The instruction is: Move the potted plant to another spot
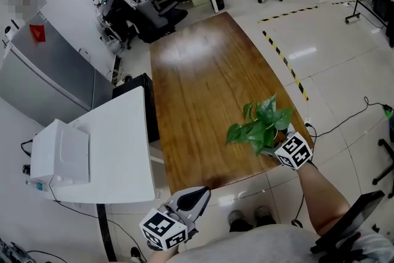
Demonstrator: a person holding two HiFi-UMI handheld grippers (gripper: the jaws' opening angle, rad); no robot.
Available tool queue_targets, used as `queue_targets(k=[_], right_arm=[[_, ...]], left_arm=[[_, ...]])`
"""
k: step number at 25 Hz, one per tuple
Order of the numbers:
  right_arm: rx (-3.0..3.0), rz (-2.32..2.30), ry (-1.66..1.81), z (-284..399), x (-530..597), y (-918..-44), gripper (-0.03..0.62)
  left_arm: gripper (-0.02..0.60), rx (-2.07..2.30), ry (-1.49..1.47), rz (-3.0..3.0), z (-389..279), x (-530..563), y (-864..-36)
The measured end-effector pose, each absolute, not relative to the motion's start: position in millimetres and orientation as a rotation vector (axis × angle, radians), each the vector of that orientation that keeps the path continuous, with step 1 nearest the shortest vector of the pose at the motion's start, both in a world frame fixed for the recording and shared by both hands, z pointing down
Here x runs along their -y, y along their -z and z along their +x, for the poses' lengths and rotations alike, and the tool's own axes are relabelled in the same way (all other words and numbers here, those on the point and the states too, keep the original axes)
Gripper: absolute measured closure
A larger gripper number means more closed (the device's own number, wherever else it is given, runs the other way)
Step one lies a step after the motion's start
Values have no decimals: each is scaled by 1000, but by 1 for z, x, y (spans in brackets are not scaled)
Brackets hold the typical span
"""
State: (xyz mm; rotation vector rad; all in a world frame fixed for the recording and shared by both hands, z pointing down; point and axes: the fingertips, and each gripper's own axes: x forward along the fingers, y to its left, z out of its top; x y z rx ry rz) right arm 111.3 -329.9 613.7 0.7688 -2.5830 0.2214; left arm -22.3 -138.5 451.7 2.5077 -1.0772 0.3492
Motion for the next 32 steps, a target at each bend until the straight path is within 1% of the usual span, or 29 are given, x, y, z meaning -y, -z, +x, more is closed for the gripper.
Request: queue_targets(k=[1,6,32], right_arm=[[2584,771,-218,112,330,-614,139],[2593,779,-224,111,331,-614,148],[2625,847,-228,123,321,-594,143]], left_arm=[[592,1078,-349,2507,-22,139,-452],[592,1074,-352,2507,-22,140,-454],[592,1072,-338,2526,-19,138,-451]])
